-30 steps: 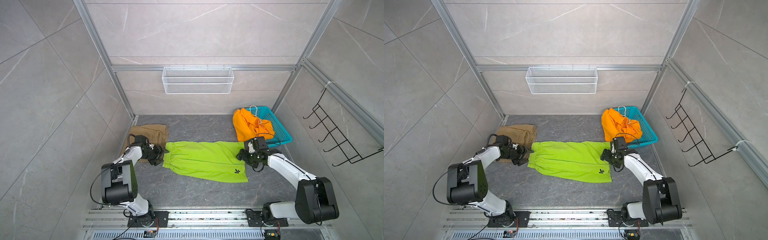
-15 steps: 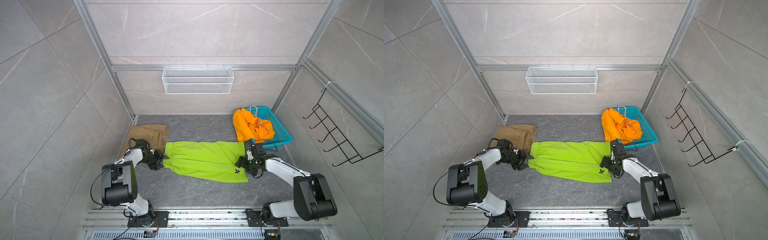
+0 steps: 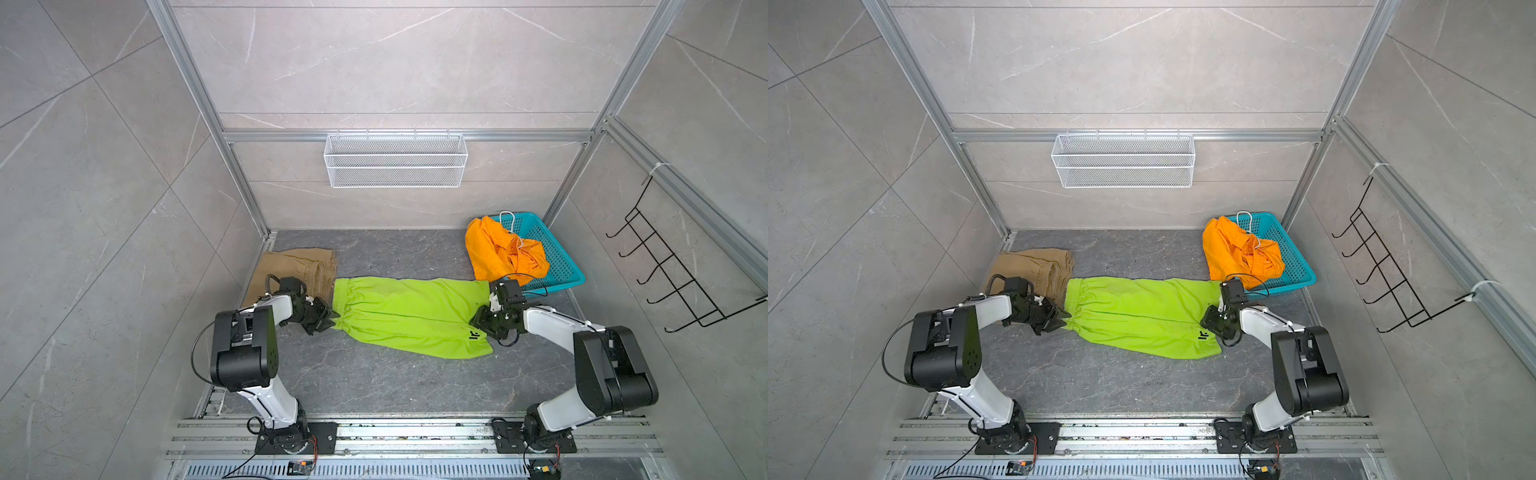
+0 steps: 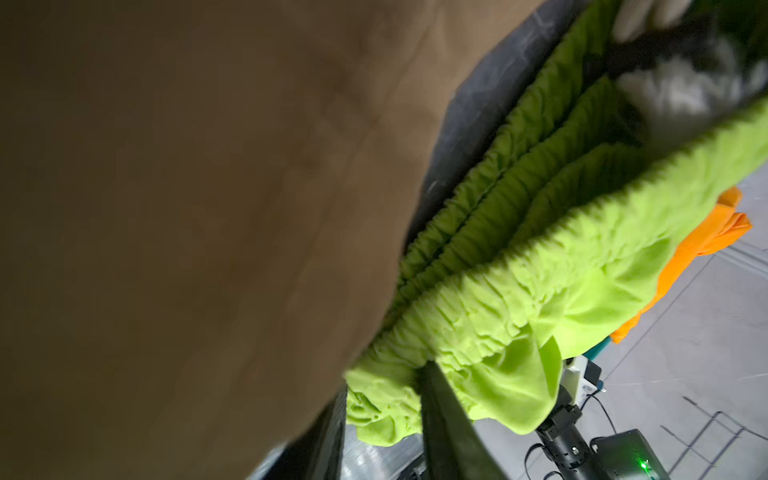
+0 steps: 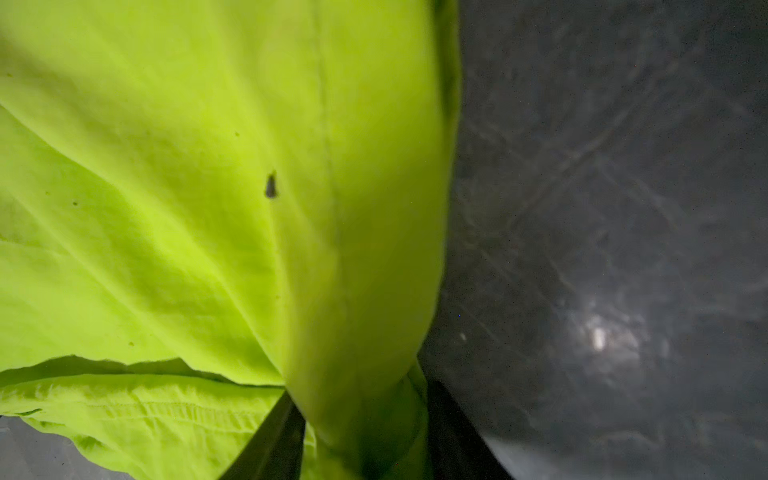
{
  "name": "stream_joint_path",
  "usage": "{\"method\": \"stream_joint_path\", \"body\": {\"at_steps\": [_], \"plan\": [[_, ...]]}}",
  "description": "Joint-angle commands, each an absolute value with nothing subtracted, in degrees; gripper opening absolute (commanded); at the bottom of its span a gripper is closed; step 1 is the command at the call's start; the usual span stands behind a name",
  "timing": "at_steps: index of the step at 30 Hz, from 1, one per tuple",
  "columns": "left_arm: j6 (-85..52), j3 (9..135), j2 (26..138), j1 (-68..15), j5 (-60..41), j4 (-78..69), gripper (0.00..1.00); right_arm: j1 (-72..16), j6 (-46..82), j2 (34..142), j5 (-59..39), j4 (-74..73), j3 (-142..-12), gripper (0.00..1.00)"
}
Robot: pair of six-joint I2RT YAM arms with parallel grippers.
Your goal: Fold and stack the shorts
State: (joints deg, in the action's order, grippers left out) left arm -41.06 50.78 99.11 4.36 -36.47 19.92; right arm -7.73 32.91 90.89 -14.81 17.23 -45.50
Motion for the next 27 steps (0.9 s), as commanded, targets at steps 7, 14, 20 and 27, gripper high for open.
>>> {"method": "stream_joint_path", "body": {"at_steps": [7, 14, 20, 27], "plan": [[-42.95, 54.7, 101.48, 3.53, -33.75, 15.87, 0.21, -7.74, 29.33, 88.25, -9.57, 26.25, -51.94, 0.55], [-44.72, 56.25, 103.54, 1.44, -33.31, 12.69, 0.08, -7.72, 29.38, 84.98, -10.07, 26.52, -48.32, 0.49], [-46.06, 56.04, 102.64, 0.27, -32.61, 10.68, 0.0, -7.8, 30.54, 86.11, -11.69, 24.26, -46.88, 0.36], [-45.79, 57.26, 98.62, 0.15, -32.56, 12.09, 0.0, -7.73, 29.49, 83.57, -10.44, 27.4, -48.97, 0.23]]}}
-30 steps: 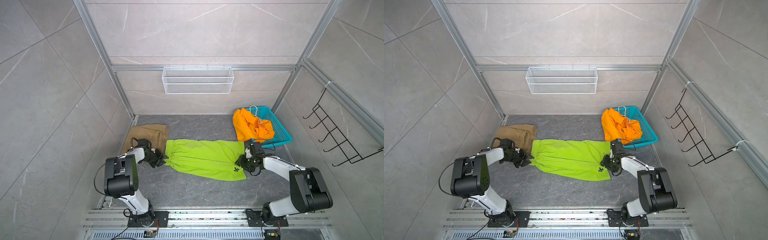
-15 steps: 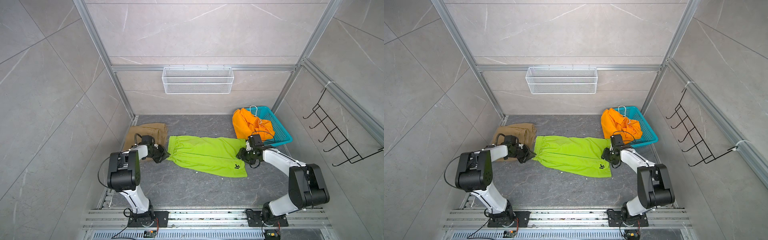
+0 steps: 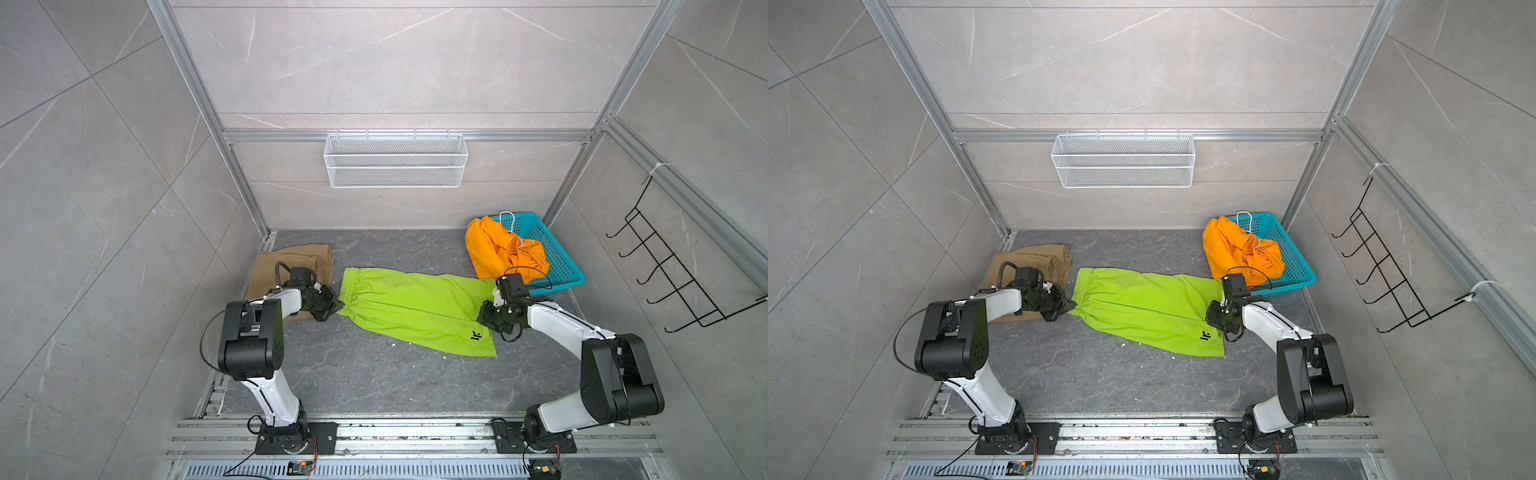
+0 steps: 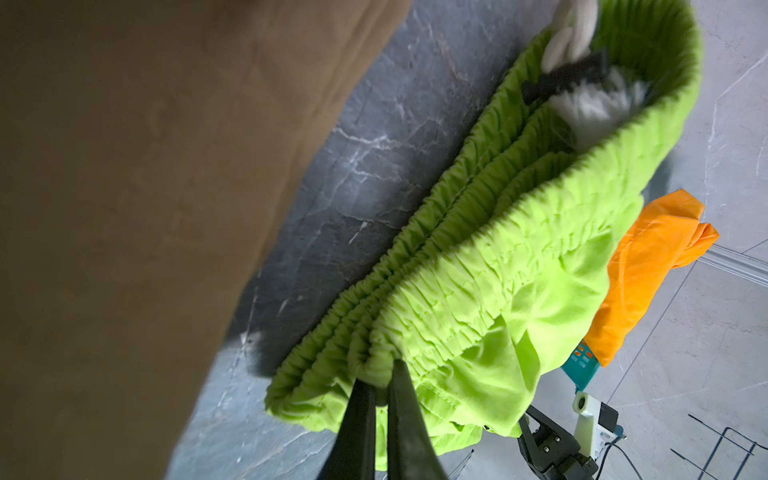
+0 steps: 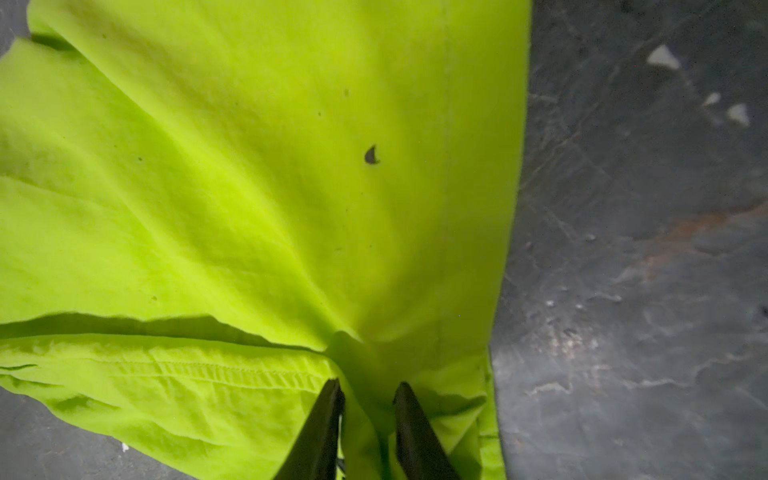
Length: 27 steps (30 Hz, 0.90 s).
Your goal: Fold and stack the shorts
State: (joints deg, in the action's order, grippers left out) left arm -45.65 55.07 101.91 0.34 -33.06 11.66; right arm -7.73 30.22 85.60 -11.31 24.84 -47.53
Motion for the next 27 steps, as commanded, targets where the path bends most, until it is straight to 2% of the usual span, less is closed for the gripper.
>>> {"method": "stream_joint_path", "body": {"at_steps": [1, 4, 6, 10, 13, 18, 23, 27], "plan": [[-45.98, 57.59, 98.38, 0.18, -32.76, 12.19, 0.0, -7.74, 29.34, 83.26, -10.22, 27.74, -49.03, 0.19], [-46.86, 58.54, 97.41, 0.2, -33.93, 12.26, 0.0, -7.74, 28.98, 81.96, -10.1, 29.26, -49.5, 0.05], [-47.07, 60.02, 96.48, 0.18, -34.43, 13.5, 0.0, -7.78, 28.53, 79.3, -10.33, 31.18, -50.33, 0.0], [-44.0, 62.68, 93.4, 0.55, -34.89, 19.82, 0.0, -7.75, 27.33, 71.25, -10.52, 35.94, -50.2, 0.0], [-42.2, 59.74, 90.54, 2.03, -35.15, 22.04, 0.0, -7.74, 28.34, 68.14, -11.94, 35.62, -45.17, 0.0], [-39.21, 53.59, 90.54, 4.12, -35.25, 22.26, 0.0, -7.78, 30.95, 73.4, -15.09, 28.91, -37.59, 0.0], [-39.21, 50.67, 91.76, 4.65, -35.95, 19.97, 0.0, -7.74, 31.53, 78.03, -15.33, 25.08, -36.16, 0.05], [-37.86, 49.81, 91.74, 4.64, -35.6, 20.49, 0.0, -7.73, 31.08, 78.82, -14.92, 24.76, -35.87, 0.14]]}}
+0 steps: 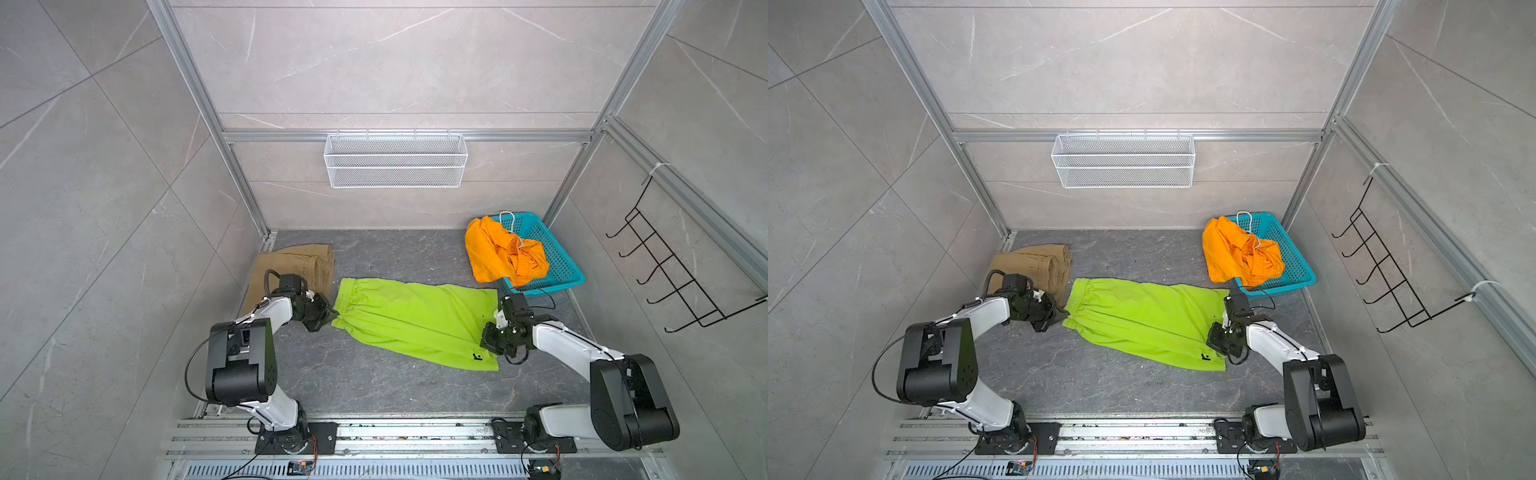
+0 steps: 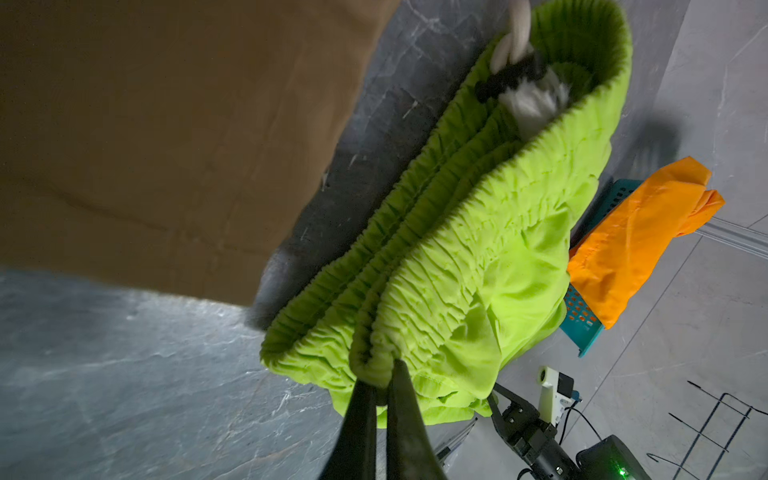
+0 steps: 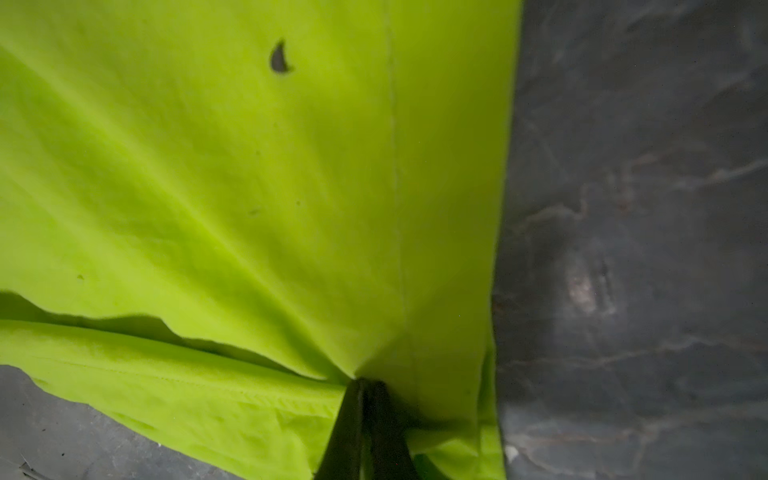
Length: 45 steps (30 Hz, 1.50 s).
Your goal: Fold and stack the shorts
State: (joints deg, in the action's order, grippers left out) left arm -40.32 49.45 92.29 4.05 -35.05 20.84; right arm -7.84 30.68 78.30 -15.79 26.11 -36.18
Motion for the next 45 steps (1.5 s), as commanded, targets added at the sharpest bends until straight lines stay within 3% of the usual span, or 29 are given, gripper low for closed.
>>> {"method": "stream_joint_path", "body": {"at_steps": [1, 4, 9, 11, 12, 15, 18, 24, 29, 36, 45], "plan": [[-37.41, 50.19, 91.93, 4.61, -35.76, 21.1, 0.0, -7.75, 30.75, 78.83, -14.85, 25.6, -36.51, 0.2], [-34.65, 53.21, 91.57, 4.66, -34.58, 25.06, 0.01, -7.74, 28.99, 75.9, -12.48, 30.97, -40.81, 0.38], [-30.3, 61.96, 88.69, 4.66, -24.02, 34.16, 0.6, -7.7, 26.17, 72.85, -7.76, 38.48, -52.5, 0.74], [-30.36, 65.33, 88.51, 3.87, -21.46, 35.31, 0.81, -7.73, 27.07, 75.2, -9.53, 36.67, -55.47, 0.87], [-30.82, 67.11, 88.82, 2.38, -21.07, 35.1, 0.97, -7.78, 28.6, 77.02, -12.09, 34.32, -56.57, 0.91], [-33.56, 73.09, 92.57, -5.42, -22.5, 34.29, 0.99, -9.27, 35.9, 82.66, -20.36, 21.92, -57.28, 0.99], [-40.68, 73.33, 97.89, -12.12, -28.46, 26.54, 0.99, -12.89, 39.96, 91.13, -22.31, 13.36, -60.65, 1.0], [-44.51, 65.28, 102.78, -14.92, -29.37, 18.42, 0.99, -15.05, 44.81, 105.3, -24.8, -0.93, -62.8, 1.0], [-40.2, 59.09, 102.71, -12.36, -27.14, 20.26, 0.99, -13.45, 38.31, 110.98, -20.2, 1.62, -65.19, 1.0], [-39.19, 49.38, 99.97, -10.19, -26.99, 18.54, 0.99, -6.63, 32.54, 111.01, -18.05, 4.23, -64.48, 1.0], [-38.05, 47.96, 93.6, -10.38, -27.38, 20.07, 0.99, -4.48, 26.74, 109.37, -14.47, 13.07, -72.08, 1.0]]}}
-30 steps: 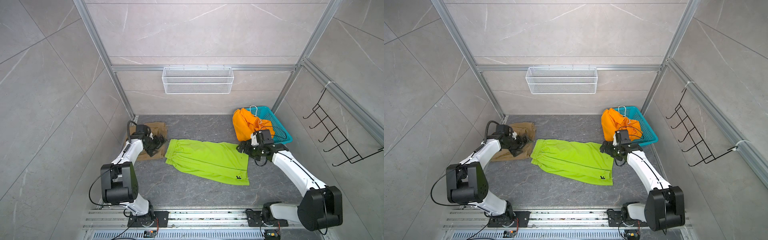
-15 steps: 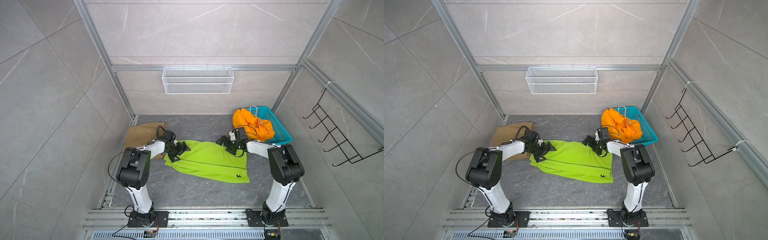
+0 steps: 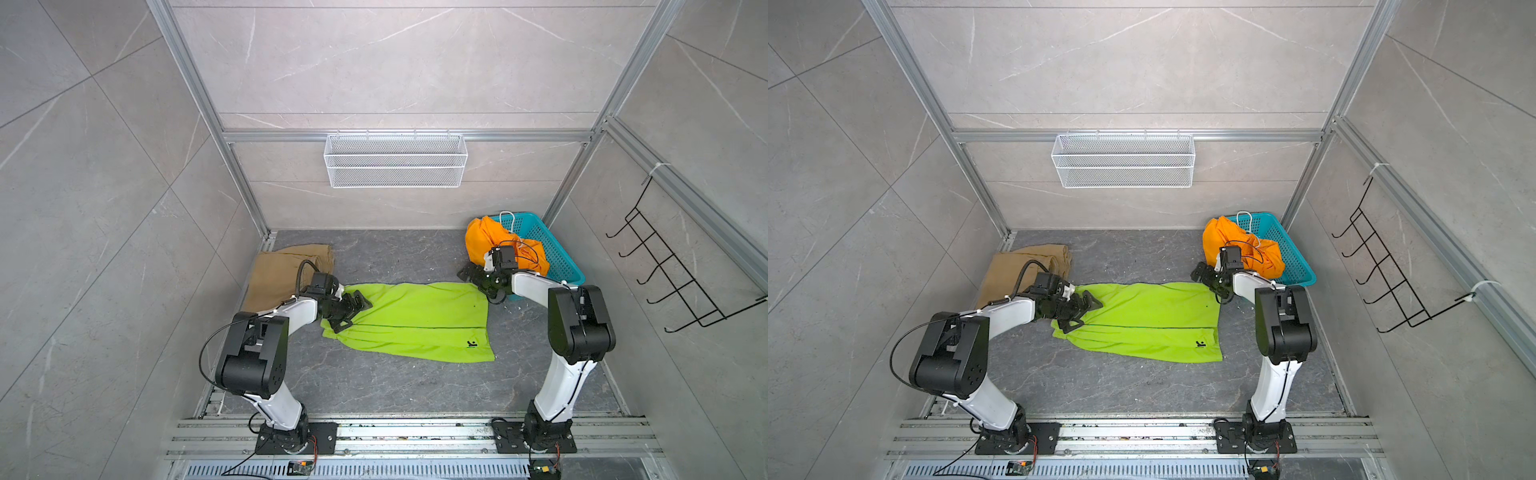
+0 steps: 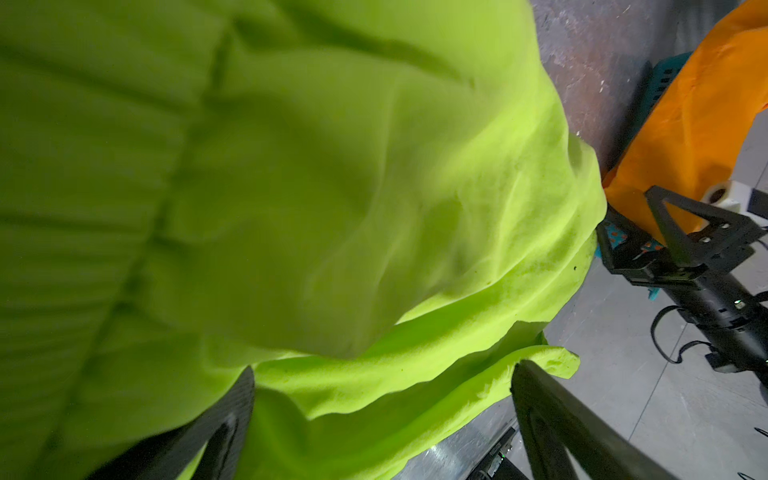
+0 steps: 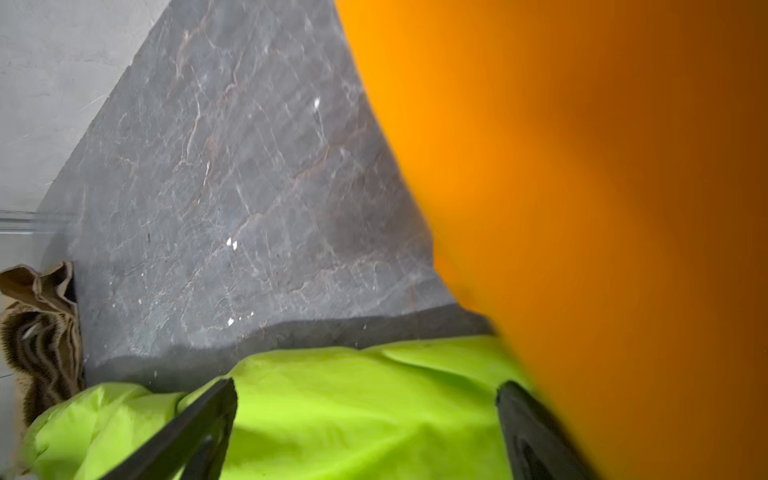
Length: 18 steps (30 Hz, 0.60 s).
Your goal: Fold and stack the shorts
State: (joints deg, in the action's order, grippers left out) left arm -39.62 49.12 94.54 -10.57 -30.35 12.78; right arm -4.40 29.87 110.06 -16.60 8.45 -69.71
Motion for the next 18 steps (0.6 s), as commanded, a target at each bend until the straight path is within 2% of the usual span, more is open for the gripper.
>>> {"method": "stream_joint_path", "body": {"at_steps": [1, 5, 11, 15, 18], "plan": [[-37.78, 49.14, 92.84, -10.68, -27.74, 20.74, 0.99, -4.55, 27.29, 108.27, -15.52, 13.27, -72.2, 1.0], [-34.36, 56.12, 89.11, -11.18, -25.08, 27.55, 0.99, -5.58, 28.58, 103.07, -17.96, 14.77, -71.26, 1.0], [-22.27, 68.28, 88.05, -7.89, -7.86, 46.41, 1.0, -10.7, 28.43, 95.22, -20.09, 16.68, -65.23, 1.0], [-20.07, 65.9, 86.4, -0.76, -8.5, 47.62, 0.99, -15.55, 27.82, 92.97, -19.45, 17.55, -60.97, 1.0], [-19.65, 62.68, 85.91, 1.44, -11.72, 46.56, 0.97, -16.63, 28.56, 92.21, -19.63, 15.89, -56.78, 1.0]]}}
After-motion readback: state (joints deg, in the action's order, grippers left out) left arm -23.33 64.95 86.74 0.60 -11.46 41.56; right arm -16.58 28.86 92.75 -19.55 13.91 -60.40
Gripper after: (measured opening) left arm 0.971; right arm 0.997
